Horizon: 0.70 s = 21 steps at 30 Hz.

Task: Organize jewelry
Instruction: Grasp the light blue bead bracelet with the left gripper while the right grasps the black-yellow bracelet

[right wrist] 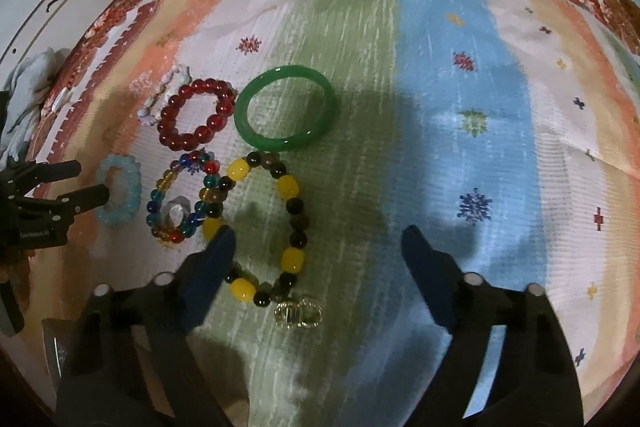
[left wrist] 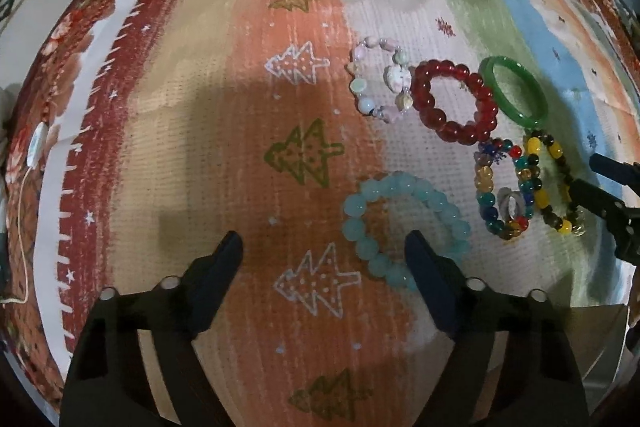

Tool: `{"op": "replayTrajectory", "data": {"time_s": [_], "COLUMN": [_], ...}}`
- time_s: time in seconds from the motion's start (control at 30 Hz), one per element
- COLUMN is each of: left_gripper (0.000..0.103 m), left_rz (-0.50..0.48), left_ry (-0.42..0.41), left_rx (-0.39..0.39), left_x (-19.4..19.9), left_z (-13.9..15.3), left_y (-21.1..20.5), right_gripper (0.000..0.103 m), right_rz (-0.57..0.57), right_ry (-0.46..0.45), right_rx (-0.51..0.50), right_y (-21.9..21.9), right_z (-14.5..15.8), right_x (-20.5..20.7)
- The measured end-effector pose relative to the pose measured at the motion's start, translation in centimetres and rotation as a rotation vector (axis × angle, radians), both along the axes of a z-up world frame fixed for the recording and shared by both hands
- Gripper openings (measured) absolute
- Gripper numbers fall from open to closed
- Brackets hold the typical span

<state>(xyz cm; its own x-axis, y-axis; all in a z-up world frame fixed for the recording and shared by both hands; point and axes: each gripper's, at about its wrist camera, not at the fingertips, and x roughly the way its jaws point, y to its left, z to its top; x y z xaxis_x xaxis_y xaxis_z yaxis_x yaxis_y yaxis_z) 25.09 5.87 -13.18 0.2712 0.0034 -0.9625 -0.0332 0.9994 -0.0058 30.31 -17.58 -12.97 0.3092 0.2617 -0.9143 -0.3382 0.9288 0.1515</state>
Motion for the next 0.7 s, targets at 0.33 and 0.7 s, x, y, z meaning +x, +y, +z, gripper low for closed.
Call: {"op": "replayTrajectory", "data": {"time_s": [0.33,0.7], "left_gripper": [0.047,0.011], "left_rz": [-0.038,-0.077], "left_ry": [0.000,-0.023], "left_rx": [-0.020,-0.071], "left_x": [0.4,0.1], "left_z": [-0.2,1.4], "left_y": [-0.6,-1.3], "right_gripper": [0.033,0.011], "right_rz": [0.009,0.059], "right_ry": [0.011,0.000], "right_rx": [-0.055,-0.042], "right_y": [0.3,1.2], "right_z": [-0.5,0.2], "right_x": [0.5,-0.5]}}
